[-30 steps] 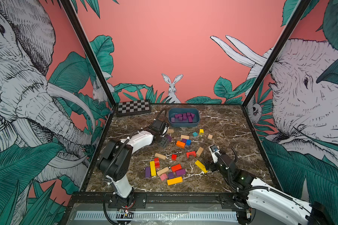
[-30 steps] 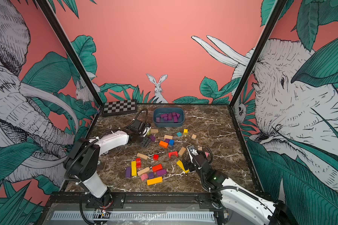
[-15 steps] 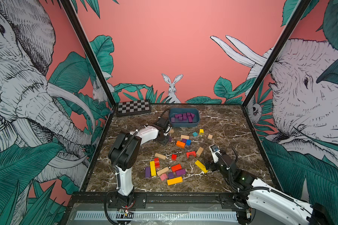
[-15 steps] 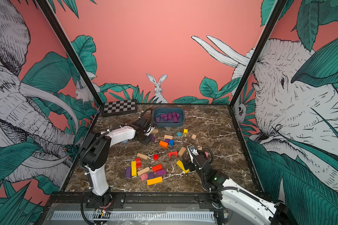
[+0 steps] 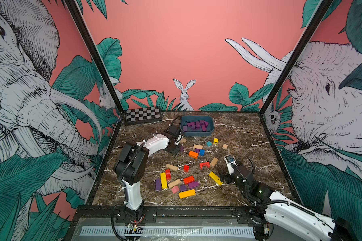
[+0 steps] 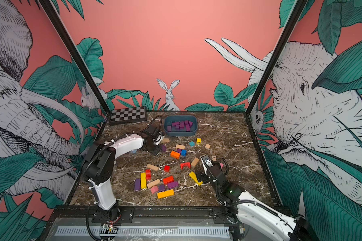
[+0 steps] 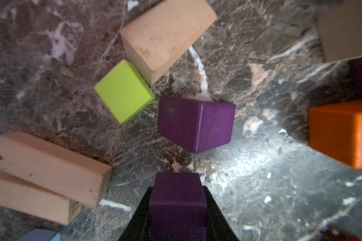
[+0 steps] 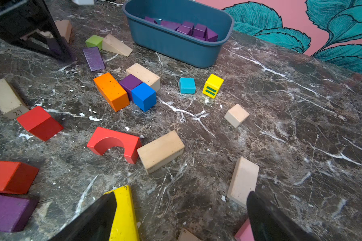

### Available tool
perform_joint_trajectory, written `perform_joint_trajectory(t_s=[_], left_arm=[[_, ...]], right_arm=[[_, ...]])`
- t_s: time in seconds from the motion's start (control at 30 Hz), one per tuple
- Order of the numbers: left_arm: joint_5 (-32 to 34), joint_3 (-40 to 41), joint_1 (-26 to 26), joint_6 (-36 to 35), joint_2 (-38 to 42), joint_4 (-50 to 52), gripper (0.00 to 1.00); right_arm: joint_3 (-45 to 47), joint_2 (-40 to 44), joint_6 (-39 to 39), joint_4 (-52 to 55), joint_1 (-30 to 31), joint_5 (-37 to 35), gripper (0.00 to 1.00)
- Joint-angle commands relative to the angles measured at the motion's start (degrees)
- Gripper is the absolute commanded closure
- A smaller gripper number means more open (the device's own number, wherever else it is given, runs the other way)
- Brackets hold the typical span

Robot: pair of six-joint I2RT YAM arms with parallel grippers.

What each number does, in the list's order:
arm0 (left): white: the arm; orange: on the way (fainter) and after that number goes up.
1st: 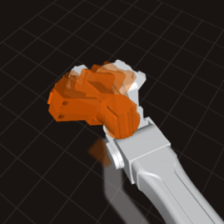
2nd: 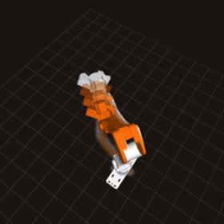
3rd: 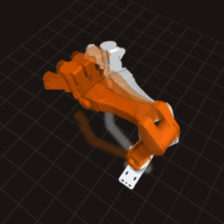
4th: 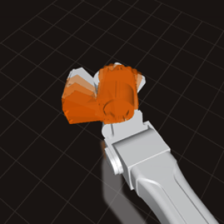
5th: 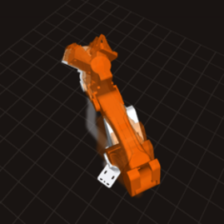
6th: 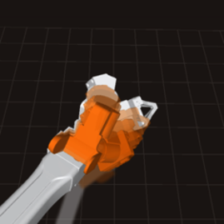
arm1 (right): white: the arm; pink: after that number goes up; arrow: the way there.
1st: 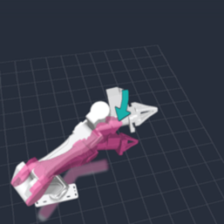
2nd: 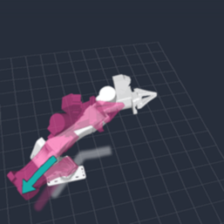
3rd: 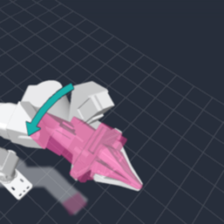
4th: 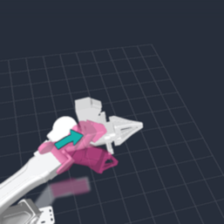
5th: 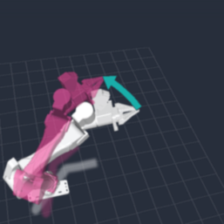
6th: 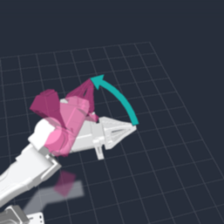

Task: Pick purple bricks into the storage bin
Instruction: Pick up the building block from the center of the board, then place the building block in the storage box.

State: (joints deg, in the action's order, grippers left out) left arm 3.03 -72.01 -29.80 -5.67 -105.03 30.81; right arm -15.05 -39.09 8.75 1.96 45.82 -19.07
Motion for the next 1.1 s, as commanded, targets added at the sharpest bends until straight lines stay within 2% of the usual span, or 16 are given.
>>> perform_joint_trajectory(t_s=[0.0, 0.13, 0.23, 0.57, 0.83, 1.07], left_arm=[[-0.96, -5.87, -0.04, 0.7, 5.6, 2.01, 0.77], [-2.25, -14.18, -1.01, 0.62, 3.78, 4.19, 0.76], [-2.14, -22.4, -1.98, -0.04, -0.49, 6.75, 0.76], [-3.67, -44.91, -4.25, -0.92, -18.03, 11.29, 0.76], [-7.2, -65.74, -6.7, -0.88, -34.16, 13.78, 0.66], [-11.42, -68.29, -7.55, 3.06, -39.23, 5.23, 0.63]], right_arm=[[0.54, 0.18, 0.12, -1.82, 0.32, -0.53, 0.01], [0.41, 0.07, 0.12, -1.81, 0.32, -0.61, 0.01], [0.41, -0.01, 0.16, -1.85, 0.32, -0.86, 0.01], [1.24, 2.46, -0.36, -1.59, 0.32, -0.36, 0.0], [0.98, 0.9, -1.28, -2.22, 0.23, 1.84, 0.01], [0.38, -0.76, -1.46, -2.41, 0.15, 2.63, 0.01]])
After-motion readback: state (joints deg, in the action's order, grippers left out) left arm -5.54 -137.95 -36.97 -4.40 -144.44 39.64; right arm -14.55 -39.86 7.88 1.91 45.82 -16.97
